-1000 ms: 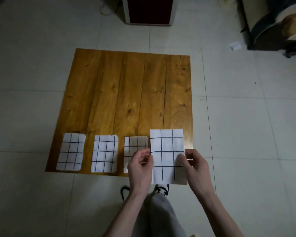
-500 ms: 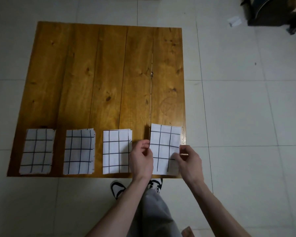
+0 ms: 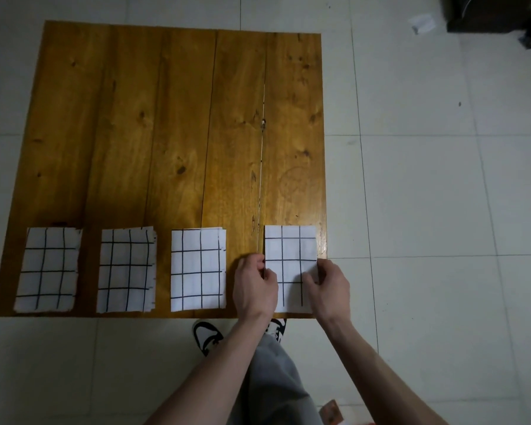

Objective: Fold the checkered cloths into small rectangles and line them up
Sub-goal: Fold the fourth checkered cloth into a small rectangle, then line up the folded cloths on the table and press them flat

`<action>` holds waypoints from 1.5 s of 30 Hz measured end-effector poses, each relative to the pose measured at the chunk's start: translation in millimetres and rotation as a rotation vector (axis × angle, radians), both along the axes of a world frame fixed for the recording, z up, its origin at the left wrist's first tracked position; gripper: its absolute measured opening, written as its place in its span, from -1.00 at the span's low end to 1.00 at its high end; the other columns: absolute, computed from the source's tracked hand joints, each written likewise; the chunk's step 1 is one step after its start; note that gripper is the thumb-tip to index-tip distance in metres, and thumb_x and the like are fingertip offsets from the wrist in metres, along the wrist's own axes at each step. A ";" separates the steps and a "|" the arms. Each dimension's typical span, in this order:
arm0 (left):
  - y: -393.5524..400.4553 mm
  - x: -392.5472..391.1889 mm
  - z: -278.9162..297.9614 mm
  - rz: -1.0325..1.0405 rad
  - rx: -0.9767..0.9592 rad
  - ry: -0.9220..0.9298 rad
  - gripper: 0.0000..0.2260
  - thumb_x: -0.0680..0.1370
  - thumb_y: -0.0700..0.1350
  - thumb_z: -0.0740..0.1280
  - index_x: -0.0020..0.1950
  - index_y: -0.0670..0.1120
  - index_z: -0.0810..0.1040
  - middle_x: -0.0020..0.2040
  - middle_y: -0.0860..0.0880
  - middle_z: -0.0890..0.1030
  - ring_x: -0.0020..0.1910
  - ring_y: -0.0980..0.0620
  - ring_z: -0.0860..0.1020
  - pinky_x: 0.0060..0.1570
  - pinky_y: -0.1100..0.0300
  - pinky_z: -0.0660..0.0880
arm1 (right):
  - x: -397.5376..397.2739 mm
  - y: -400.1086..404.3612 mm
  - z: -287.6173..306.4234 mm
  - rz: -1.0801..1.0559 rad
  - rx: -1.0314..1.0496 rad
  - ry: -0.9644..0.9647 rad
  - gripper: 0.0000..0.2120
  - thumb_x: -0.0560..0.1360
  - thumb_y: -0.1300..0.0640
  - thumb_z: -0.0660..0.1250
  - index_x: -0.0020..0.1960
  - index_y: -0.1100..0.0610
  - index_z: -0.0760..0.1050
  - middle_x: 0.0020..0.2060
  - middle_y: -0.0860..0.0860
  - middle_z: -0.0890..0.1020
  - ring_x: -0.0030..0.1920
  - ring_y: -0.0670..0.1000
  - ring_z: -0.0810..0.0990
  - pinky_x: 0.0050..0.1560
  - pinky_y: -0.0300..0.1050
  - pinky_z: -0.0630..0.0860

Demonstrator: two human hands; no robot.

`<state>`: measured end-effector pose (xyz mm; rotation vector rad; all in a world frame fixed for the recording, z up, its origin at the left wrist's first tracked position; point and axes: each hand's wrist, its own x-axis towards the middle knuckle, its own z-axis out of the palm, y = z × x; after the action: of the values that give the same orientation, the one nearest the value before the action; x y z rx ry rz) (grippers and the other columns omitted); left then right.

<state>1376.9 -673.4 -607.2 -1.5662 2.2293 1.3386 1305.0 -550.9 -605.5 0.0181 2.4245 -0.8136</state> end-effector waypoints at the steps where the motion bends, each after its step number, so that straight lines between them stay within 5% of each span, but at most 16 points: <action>1: -0.3 -0.6 1.4 -0.008 0.007 -0.009 -0.77 0.63 -0.15 0.39 0.28 -0.01 0.57 0.20 0.08 0.55 0.11 0.06 0.59 -0.06 0.27 0.46 | 0.3 0.3 0.6 0.005 0.007 -0.005 -0.88 0.56 0.10 0.41 0.07 0.10 0.56 -0.09 0.00 0.61 -0.09 0.04 0.58 -0.04 0.02 0.61; 11: -17.8 25.1 72.2 -0.097 -0.030 0.027 -0.71 0.67 -0.06 0.34 0.40 0.03 0.51 0.32 0.09 0.53 0.28 0.12 0.49 0.08 0.30 0.41 | 6.0 13.8 89.4 0.057 -0.087 0.089 -0.54 0.67 0.01 0.31 0.53 0.10 0.40 0.41 0.01 0.52 0.41 0.03 0.49 0.34 -0.17 0.36; 17: -37.7 51.6 160.5 -0.161 -0.228 0.092 -0.67 0.68 0.01 0.29 0.44 0.00 0.52 0.37 0.07 0.54 0.37 0.07 0.48 0.29 0.18 0.40 | 15.6 4.2 174.6 0.222 -0.128 0.265 -0.54 0.68 -0.08 0.29 0.53 0.04 0.40 0.43 -0.04 0.52 0.42 -0.01 0.48 0.38 -0.14 0.39; 22: -54.1 72.2 234.0 -0.185 -0.421 0.172 -0.61 0.68 0.10 0.23 0.50 0.04 0.48 0.46 0.12 0.48 0.40 0.25 0.31 0.38 0.20 0.34 | 26.9 -18.4 246.3 0.419 -0.117 0.473 -0.51 0.70 -0.17 0.20 0.55 0.03 0.39 0.48 -0.03 0.50 0.46 0.00 0.46 0.45 -0.11 0.35; 29: -80.8 114.1 320.2 -0.229 -0.702 0.199 -0.50 0.71 0.23 0.05 0.53 0.02 0.45 0.51 0.07 0.46 0.53 0.08 0.35 0.50 0.03 0.34 | 42.2 -67.0 329.1 0.672 -0.082 0.772 -0.39 0.69 -0.26 0.09 0.56 0.11 0.40 0.50 0.07 0.49 0.54 0.11 0.41 0.50 0.16 0.42; 40: -164.6 181.9 374.5 -0.144 -0.826 0.199 -0.48 0.70 0.21 0.07 0.56 -0.04 0.41 0.55 -0.02 0.44 0.58 0.00 0.32 0.52 -0.13 0.35 | 94.6 -153.4 386.4 0.739 -0.064 0.941 -0.35 0.69 -0.30 0.07 0.62 0.09 0.30 0.58 0.06 0.40 0.63 0.06 0.25 0.61 0.13 0.20; 45: -225.5 219.9 385.6 -0.208 -0.845 0.199 -0.45 0.70 0.23 0.04 0.56 -0.06 0.41 0.54 -0.03 0.44 0.57 -0.02 0.32 0.53 0.00 0.25 | 137.9 -203.3 394.9 0.702 -0.025 0.952 -0.32 0.70 -0.34 0.00 0.64 0.08 0.27 0.60 0.04 0.36 0.65 0.03 0.20 0.64 0.10 0.14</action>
<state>1596.8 -898.9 -221.6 -1.3278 3.2228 0.5084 1443.0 -754.2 -210.6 -1.4283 2.8952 -0.5632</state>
